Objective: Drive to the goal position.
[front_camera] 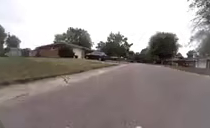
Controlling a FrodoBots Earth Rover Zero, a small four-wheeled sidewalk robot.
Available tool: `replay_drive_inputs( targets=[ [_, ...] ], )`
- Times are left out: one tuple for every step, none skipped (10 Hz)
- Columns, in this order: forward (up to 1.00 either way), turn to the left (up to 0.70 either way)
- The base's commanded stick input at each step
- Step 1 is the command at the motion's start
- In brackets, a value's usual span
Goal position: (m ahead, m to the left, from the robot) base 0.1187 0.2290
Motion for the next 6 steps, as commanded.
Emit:
replay_drive_inputs(
  targets=[
    [0.7, 0.0],
    [0.7, 0.0],
    [0.7, 0.0],
    [0.7, 0.0],
    [0.7, 0.0],
    [0.7, 0.0]
  ],
)
